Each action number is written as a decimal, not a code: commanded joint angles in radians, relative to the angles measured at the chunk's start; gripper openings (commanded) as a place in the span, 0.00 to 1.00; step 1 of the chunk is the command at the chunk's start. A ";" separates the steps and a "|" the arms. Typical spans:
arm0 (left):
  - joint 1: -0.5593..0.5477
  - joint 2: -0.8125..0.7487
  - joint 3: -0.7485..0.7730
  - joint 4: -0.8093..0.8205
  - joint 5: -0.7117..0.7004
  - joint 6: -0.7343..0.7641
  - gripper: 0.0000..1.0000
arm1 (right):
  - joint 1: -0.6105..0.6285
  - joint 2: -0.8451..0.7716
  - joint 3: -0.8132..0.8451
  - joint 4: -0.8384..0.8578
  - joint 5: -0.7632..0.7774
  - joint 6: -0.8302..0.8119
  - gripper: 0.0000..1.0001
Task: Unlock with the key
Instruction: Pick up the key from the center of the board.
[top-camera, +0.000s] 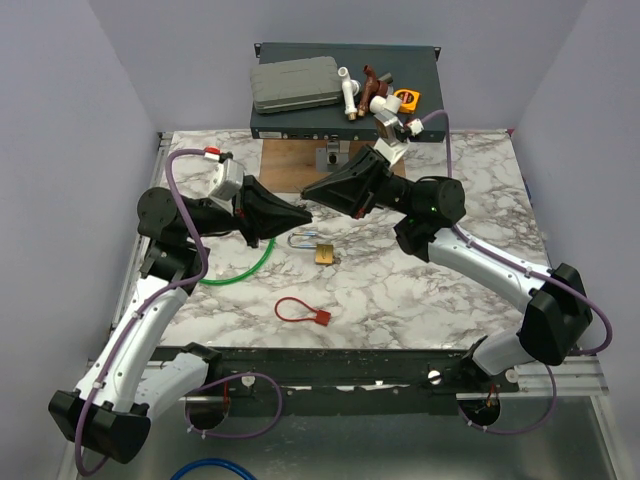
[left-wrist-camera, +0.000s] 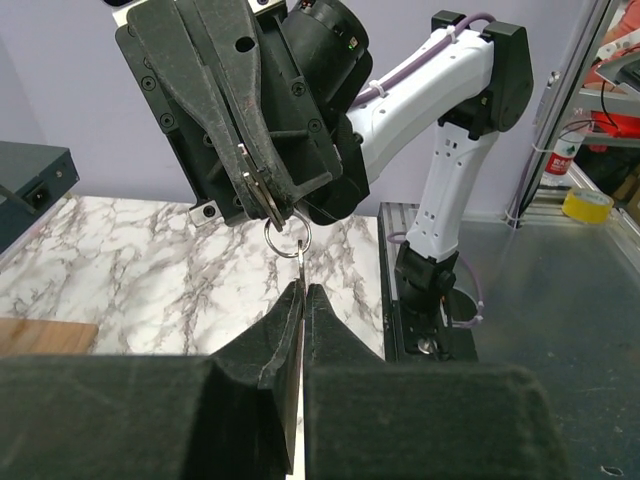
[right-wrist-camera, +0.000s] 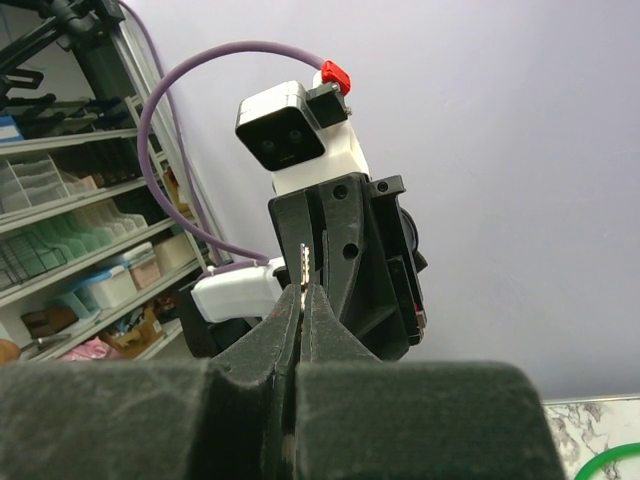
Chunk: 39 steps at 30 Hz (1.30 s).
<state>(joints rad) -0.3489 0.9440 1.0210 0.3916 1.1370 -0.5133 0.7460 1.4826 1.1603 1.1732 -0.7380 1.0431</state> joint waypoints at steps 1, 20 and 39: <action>0.009 -0.026 0.011 0.010 0.002 0.019 0.00 | 0.001 -0.008 -0.012 0.037 0.002 -0.008 0.01; -0.021 0.339 0.759 -1.813 -0.342 1.253 0.00 | -0.038 -0.254 -0.161 -0.367 0.142 -0.334 0.54; -0.319 0.450 0.722 -2.011 -0.805 1.218 0.00 | -0.044 -0.393 -0.251 -0.954 0.157 -0.903 0.56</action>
<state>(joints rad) -0.6472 1.3697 1.8210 -1.5379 0.4507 0.7185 0.7029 1.1179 0.9634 0.2897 -0.5518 0.2588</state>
